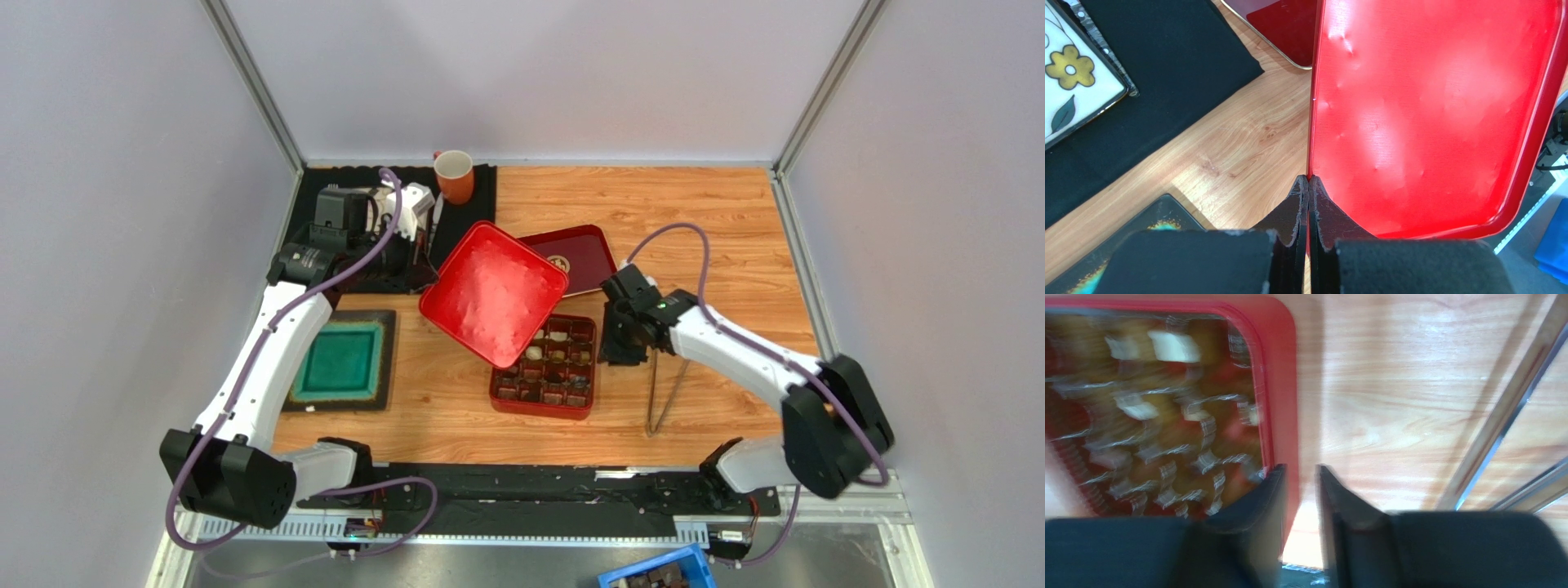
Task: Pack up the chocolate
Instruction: Move the packing box to the center of the board.
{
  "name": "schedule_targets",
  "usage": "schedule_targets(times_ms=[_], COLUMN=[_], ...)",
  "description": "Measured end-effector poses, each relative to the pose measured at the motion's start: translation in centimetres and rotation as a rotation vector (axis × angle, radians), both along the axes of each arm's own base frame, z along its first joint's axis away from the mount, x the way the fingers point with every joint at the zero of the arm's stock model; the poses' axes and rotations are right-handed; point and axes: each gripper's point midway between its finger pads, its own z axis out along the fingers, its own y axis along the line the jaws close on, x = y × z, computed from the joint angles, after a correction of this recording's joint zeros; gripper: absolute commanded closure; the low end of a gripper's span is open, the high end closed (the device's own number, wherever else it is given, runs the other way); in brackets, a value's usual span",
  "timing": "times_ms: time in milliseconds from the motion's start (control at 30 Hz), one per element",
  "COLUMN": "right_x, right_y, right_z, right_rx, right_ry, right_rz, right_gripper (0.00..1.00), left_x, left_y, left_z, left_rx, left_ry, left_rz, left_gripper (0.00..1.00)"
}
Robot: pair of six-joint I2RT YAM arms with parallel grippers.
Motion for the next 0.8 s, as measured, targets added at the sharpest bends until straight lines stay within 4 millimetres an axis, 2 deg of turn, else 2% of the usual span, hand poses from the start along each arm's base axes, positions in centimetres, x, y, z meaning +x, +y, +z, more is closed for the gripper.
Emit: schedule_targets(times_ms=[67,100,200,300,367,467,500,633,800], right_x=[0.5,0.7,1.0,0.5,0.6,0.2,-0.1,-3.0,-4.0], right_y=[0.4,0.7,1.3,0.2,-0.8,-1.2,-1.0,0.5,2.1], right_z=[2.9,5.0,13.6,17.7,18.4,17.7,17.3,16.8,17.8], right_rx=[0.072,0.122,0.323,0.351,0.286,0.146,0.101,-0.082,-0.284], right_ry=[-0.087,-0.153,-0.448,-0.629,-0.693,-0.74,-0.755,-0.893,-1.064], right_rz=[-0.006,0.005,0.056,0.103,0.149,0.283,0.338,0.659,0.869], right_gripper=[0.47,0.39,0.36,0.34,0.34,0.28,0.25,0.26,0.26], left_x=[0.0,0.0,0.2,0.5,0.5,0.1,-0.1,-0.9,-1.3], left_y=[0.0,-0.1,-0.3,-0.7,-0.8,-1.0,-1.0,-1.2,-1.4], left_z=[0.1,0.1,0.3,0.2,-0.1,-0.8,-1.1,-1.4,-0.7], left_rx=[-0.006,-0.008,-0.022,-0.037,-0.041,-0.037,-0.034,-0.031,-0.024], left_ry=[0.003,0.006,0.021,0.045,0.073,0.135,0.16,0.241,0.323], left_rz=[0.006,0.008,0.011,0.011,0.005,-0.003,-0.007,-0.029,-0.063], left_gripper=[1.0,1.0,1.0,1.0,1.0,1.0,1.0,1.0,1.0])
